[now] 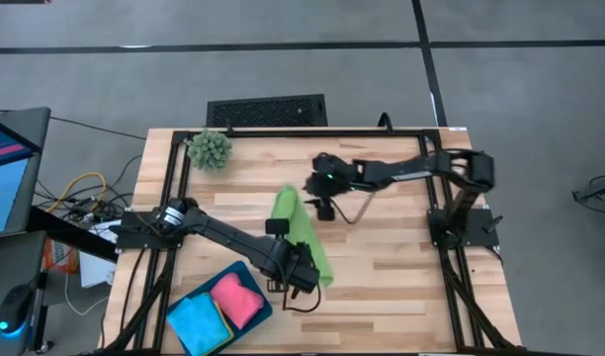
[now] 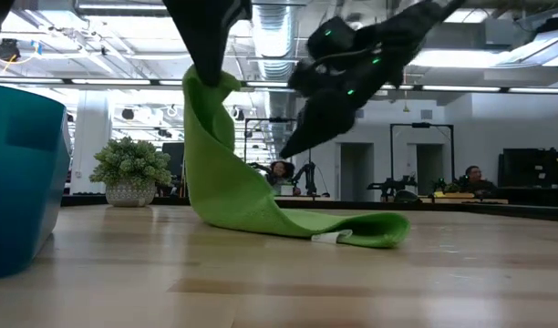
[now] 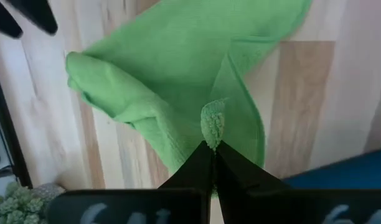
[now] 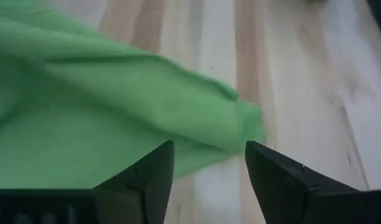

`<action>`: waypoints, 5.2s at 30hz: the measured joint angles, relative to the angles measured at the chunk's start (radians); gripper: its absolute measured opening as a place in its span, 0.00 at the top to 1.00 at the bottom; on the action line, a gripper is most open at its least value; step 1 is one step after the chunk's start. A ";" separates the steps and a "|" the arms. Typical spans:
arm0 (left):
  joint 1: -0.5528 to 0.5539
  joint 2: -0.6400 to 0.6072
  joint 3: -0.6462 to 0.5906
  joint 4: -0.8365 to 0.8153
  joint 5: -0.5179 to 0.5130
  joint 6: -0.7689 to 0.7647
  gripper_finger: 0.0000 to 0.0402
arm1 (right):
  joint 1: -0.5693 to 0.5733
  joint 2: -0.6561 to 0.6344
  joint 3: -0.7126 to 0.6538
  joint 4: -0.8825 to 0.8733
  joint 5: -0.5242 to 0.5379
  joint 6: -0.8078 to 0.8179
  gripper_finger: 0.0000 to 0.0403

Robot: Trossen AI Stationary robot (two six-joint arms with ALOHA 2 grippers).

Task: Fold microfiber towels
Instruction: Fold the green microfiber towel

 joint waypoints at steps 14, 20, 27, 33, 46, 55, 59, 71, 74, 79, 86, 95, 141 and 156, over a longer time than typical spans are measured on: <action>-0.036 0.000 0.000 0.000 0.056 -0.061 1.00 | -0.012 0.352 0.401 -0.034 -0.023 0.067 0.46; -0.039 0.000 0.000 -0.005 0.081 -0.073 1.00 | -0.014 0.384 0.438 -0.058 -0.067 0.053 0.46; -0.039 0.000 0.000 -0.005 0.081 -0.075 1.00 | 0.006 0.384 0.438 -0.052 -0.088 -0.057 0.48; -0.039 0.000 0.000 -0.004 0.080 -0.071 1.00 | 0.021 0.431 0.436 -0.036 -0.081 -0.043 0.50; -0.036 0.000 0.000 0.009 0.068 -0.026 1.00 | 0.030 0.539 0.509 -0.053 -0.030 0.030 0.58; -0.032 -0.010 -0.001 -0.006 0.066 -0.026 1.00 | 0.016 0.470 0.505 -0.114 -0.032 0.092 0.96; -0.030 -0.054 -0.001 -0.005 -0.001 -0.051 1.00 | -0.006 0.395 0.506 -0.168 -0.033 0.124 0.96; -0.030 -0.258 0.000 -0.006 -0.235 -0.022 1.00 | -0.089 0.125 0.505 -0.482 -0.030 0.176 0.98; -0.030 -0.305 0.000 -0.006 -0.297 -0.002 1.00 | -0.116 0.029 0.505 -0.545 -0.030 0.213 0.98; -0.026 -0.392 0.000 -0.006 -0.451 0.028 1.00 | -0.154 -0.135 0.505 -0.603 0.007 0.303 0.99; 0.049 -0.521 0.000 -0.005 -0.729 0.149 1.00 | -0.162 -0.350 0.505 -0.657 0.231 0.370 0.98; 0.204 -0.563 -0.030 0.042 -0.530 0.180 1.00 | -0.077 -0.621 0.166 -0.576 0.307 0.573 0.95; 0.075 -0.560 -0.834 1.089 -0.130 0.069 1.00 | 0.684 -0.465 -0.531 -0.142 0.491 0.859 0.51; 0.075 -0.559 -0.834 1.082 -0.131 0.065 1.00 | 0.678 -0.289 -0.447 -0.110 0.418 0.833 0.72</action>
